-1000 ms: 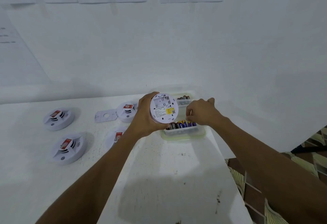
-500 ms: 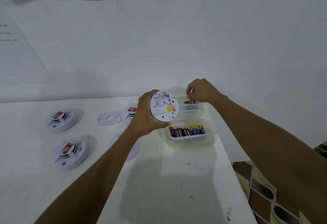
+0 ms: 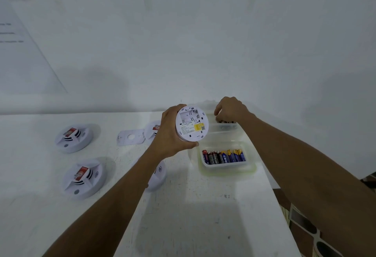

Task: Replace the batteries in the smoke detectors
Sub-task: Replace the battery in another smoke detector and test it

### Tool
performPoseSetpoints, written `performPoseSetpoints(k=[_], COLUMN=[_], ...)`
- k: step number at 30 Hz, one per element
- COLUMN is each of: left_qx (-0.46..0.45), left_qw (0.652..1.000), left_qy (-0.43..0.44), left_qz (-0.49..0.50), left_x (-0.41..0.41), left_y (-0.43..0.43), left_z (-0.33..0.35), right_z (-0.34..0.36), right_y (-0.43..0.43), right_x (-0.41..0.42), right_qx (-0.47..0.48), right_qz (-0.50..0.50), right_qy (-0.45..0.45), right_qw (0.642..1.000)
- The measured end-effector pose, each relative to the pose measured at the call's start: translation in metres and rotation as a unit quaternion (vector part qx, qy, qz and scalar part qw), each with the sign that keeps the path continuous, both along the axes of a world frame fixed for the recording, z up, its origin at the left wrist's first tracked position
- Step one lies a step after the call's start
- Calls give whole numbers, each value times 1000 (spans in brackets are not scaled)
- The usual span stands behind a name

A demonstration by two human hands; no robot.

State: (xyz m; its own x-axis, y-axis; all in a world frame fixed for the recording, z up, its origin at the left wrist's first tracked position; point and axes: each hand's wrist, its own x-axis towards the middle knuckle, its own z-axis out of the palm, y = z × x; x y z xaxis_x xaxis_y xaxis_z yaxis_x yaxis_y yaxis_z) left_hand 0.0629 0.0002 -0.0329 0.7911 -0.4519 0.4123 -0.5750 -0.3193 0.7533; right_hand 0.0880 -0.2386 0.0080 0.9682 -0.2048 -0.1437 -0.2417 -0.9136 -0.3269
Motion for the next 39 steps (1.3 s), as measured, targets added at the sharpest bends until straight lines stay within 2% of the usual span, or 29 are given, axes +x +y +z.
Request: performPoseSetpoints(k=[3,5,7,10,13,15,17,20,26,30,33,36,39], left_qx=[-4,-6,-7,-6,-13,-20,-31,-46,-68,-56,-47,-29,-19], left_qw=[1000,1000,1000,1000,1000,999,999,998,997,997,997,996,997], left_qy=[-1,-1,-2,-6,-23,-32,-38,-32,22,36,53,67,72], left_qz=[1,-3,-2,-3,-12,-17,-19,-17,-38,-49,-41,-41,-34], left_x=[0,0,0,-2,-7,-12,-15,-18,-16,-15,-8,-2,2], left_y=[0,-1,-2,-4,-10,-13,-14,-17,-20,-19,-14,-8,-4], left_z=[1,2,3,3,8,13,17,19,11,15,8,7,7], right_z=[8,18,32,47,45,35,22,6,-8,-21,-12,3,6], right_y=[-3,-4,0,15,37,50,59,71,79,71,61,34,1], right_x=[-3,-10,-25,-54,-77,-85,-91,-98,-109,-108,-103,-84,-57], right_qx=[58,121,216,366,416,401,341,305,193,150,231,297,210], right_qz=[-1,-19,-37,-34,-37,-50,-61,-60,13,47,69,34,-8], right_qy=[-30,-81,-150,-223,-243,-265,-307,-365,-402,-364,-348,-300,-218], right_qw=[998,989,964,903,876,876,886,877,895,918,906,906,953])
